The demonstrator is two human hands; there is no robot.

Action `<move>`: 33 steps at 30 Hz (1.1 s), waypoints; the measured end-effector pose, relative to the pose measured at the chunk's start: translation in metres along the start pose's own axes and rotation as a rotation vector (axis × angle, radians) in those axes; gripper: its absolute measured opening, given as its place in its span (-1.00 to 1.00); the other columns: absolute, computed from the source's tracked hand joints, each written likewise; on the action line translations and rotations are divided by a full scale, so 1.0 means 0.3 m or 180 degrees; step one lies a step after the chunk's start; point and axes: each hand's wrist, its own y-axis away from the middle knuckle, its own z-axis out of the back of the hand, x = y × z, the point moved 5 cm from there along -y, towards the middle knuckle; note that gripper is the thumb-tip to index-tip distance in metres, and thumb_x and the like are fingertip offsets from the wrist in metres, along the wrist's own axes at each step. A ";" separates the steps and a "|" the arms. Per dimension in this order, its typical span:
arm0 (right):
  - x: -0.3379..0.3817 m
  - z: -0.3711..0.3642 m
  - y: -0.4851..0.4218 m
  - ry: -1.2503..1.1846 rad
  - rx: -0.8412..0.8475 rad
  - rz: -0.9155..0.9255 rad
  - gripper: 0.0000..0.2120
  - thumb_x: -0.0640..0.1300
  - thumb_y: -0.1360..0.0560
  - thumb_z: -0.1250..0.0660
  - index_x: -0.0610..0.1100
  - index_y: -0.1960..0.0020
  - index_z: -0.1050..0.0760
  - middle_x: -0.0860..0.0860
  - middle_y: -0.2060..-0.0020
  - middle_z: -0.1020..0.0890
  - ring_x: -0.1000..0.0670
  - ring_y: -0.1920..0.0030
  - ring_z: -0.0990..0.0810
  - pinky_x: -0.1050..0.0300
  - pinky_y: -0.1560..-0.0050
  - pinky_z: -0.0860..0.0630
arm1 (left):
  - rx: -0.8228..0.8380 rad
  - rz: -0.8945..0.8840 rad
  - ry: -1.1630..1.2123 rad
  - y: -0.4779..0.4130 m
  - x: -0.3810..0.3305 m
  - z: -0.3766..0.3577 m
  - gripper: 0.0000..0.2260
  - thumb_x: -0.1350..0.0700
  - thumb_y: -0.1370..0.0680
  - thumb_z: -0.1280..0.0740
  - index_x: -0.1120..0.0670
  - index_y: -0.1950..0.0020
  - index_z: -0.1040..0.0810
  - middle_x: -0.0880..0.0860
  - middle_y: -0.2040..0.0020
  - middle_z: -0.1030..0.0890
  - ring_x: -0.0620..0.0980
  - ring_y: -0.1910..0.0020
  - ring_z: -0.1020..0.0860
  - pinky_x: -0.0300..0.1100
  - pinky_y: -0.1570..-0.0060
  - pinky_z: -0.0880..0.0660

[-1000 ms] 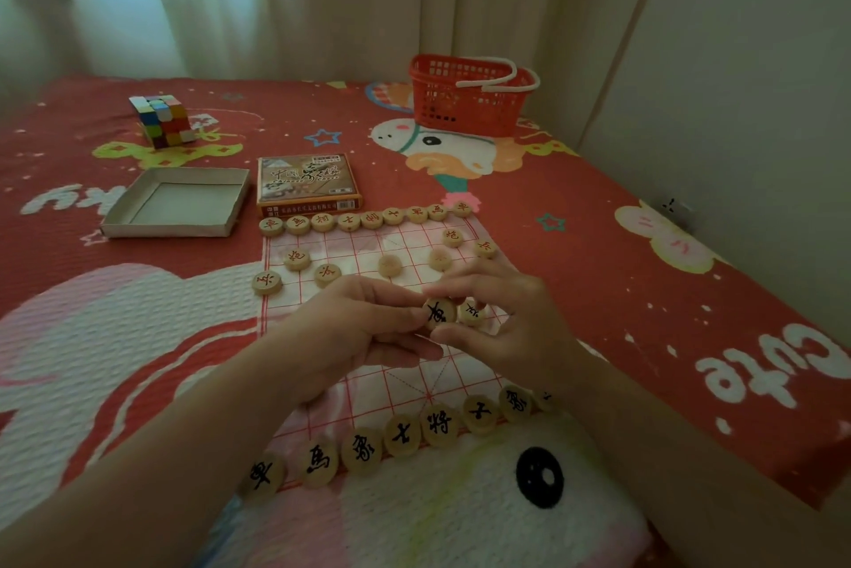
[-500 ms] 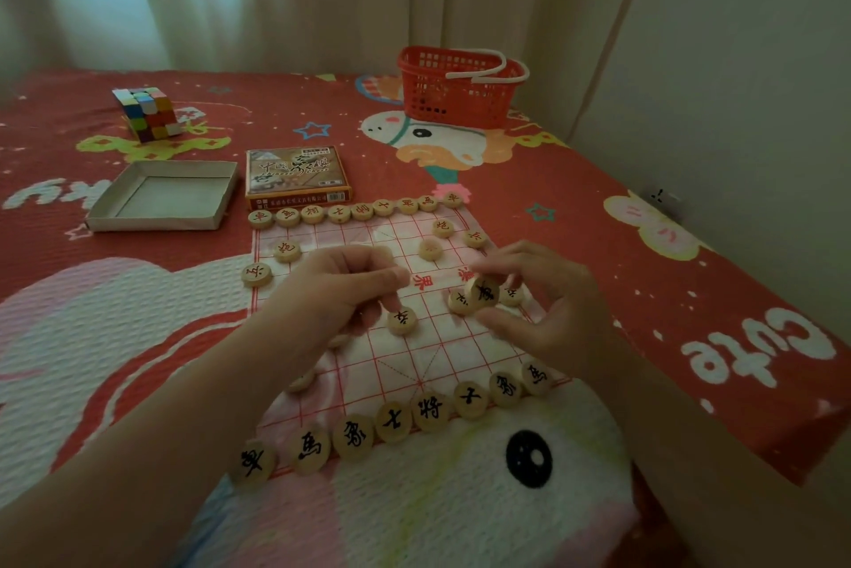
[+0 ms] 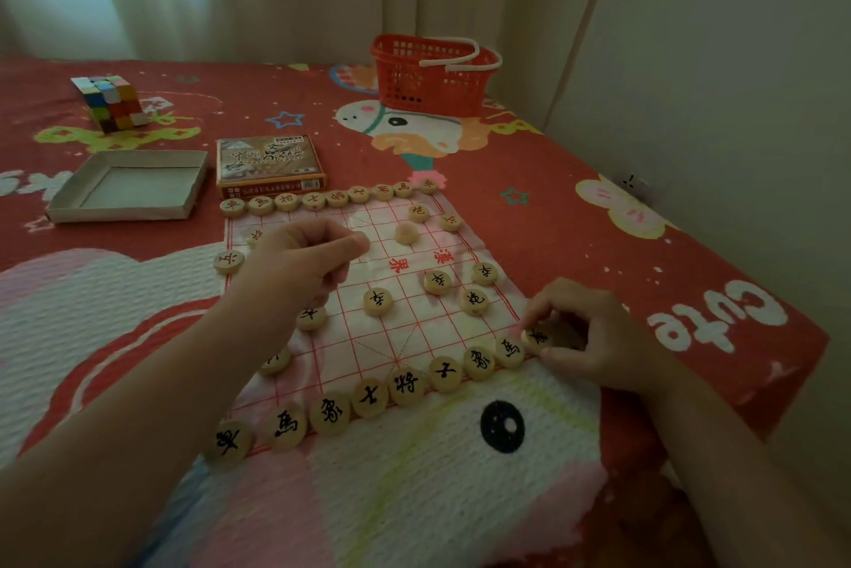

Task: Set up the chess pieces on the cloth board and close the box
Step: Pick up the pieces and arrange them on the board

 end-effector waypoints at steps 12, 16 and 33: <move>0.001 -0.005 0.008 -0.0020 0.0166 0.0041 -0.74 -0.10 -0.25 -0.31 0.06 0.08 -0.56 0.09 0.14 -0.56 -0.03 0.15 -0.52 0.08 0.18 -0.47 | -0.0061 -0.0002 0.0009 -0.007 0.005 0.011 -0.87 0.18 -0.46 -0.37 0.13 0.29 -0.52 -0.04 0.55 -0.41 -0.11 0.55 -0.25 -0.30 0.55 -0.21; -0.009 0.023 0.024 -0.0116 -0.0016 0.0058 -0.81 -0.06 -0.29 -0.37 0.04 0.09 -0.56 0.13 0.15 -0.56 0.07 0.18 -0.54 0.29 0.24 -0.42 | -0.0045 0.0001 0.0031 -0.007 0.007 0.012 -0.89 0.17 -0.45 -0.37 0.14 0.27 -0.52 -0.04 0.54 -0.42 -0.12 0.56 -0.25 -0.32 0.57 -0.21; -0.006 0.062 -0.004 -0.0376 -0.0320 -0.0016 -0.78 -0.05 -0.22 -0.32 0.08 0.13 -0.57 0.07 0.23 -0.60 0.01 0.24 -0.51 0.20 0.23 -0.43 | -0.0335 -0.0030 0.0200 -0.036 0.014 0.067 -0.89 0.20 -0.48 -0.35 0.16 0.24 -0.52 -0.04 0.54 -0.42 -0.10 0.53 -0.25 -0.31 0.56 -0.19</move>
